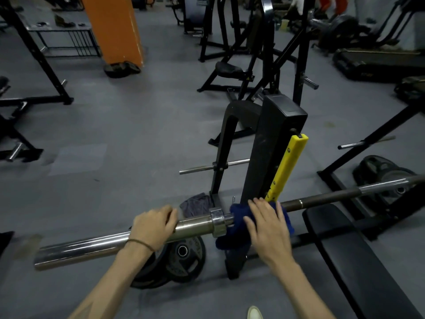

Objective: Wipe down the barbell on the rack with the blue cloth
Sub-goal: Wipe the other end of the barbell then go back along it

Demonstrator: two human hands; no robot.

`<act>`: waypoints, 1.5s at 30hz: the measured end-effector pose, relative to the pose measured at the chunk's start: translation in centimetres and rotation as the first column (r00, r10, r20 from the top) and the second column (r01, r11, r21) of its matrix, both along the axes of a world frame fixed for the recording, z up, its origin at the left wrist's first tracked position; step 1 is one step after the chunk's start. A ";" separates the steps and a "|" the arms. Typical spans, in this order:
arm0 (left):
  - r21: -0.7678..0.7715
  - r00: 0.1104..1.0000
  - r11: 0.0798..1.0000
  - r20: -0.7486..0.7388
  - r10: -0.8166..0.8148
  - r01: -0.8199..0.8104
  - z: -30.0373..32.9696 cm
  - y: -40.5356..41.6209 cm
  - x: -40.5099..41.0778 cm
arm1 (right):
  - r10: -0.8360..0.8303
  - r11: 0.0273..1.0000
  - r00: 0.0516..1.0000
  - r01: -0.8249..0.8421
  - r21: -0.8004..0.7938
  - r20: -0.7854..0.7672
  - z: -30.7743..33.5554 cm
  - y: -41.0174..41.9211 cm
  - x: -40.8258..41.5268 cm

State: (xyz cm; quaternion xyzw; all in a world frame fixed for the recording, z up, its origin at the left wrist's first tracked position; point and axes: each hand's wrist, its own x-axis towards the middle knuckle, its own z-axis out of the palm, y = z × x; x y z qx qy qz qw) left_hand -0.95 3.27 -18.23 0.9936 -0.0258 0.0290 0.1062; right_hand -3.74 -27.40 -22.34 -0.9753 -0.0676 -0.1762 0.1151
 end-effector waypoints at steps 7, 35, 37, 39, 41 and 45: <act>0.121 0.947 0.987 0.293 -0.134 0.102 -2.3 6.6 -4.0 | -0.057 0.892 0.998 0.033 0.451 0.040 -1.9 7.9 -2.0; 0.037 0.921 0.980 0.350 0.171 -0.197 -4.4 9.0 -7.4 | 0.091 0.584 0.996 -0.056 0.810 0.004 6.4 12.2 0.0; 0.063 0.926 0.985 0.356 0.128 -0.161 -4.1 9.3 -7.3 | 0.285 0.727 0.957 -0.258 0.636 0.063 4.9 15.9 -1.5; 0.087 0.935 0.990 0.347 0.077 -0.114 -3.8 10.2 -7.1 | 0.415 0.858 0.900 -0.436 0.273 0.134 2.1 17.2 -2.2; 0.110 0.945 0.990 0.322 0.052 -0.092 -3.3 11.3 -6.6 | 0.416 0.906 0.908 -0.418 0.060 0.041 1.2 15.6 -1.3; 0.127 0.962 0.991 0.274 0.006 -0.042 -2.6 10.9 -5.4 | 0.126 0.986 0.992 -0.122 -0.115 0.029 1.7 12.3 -0.6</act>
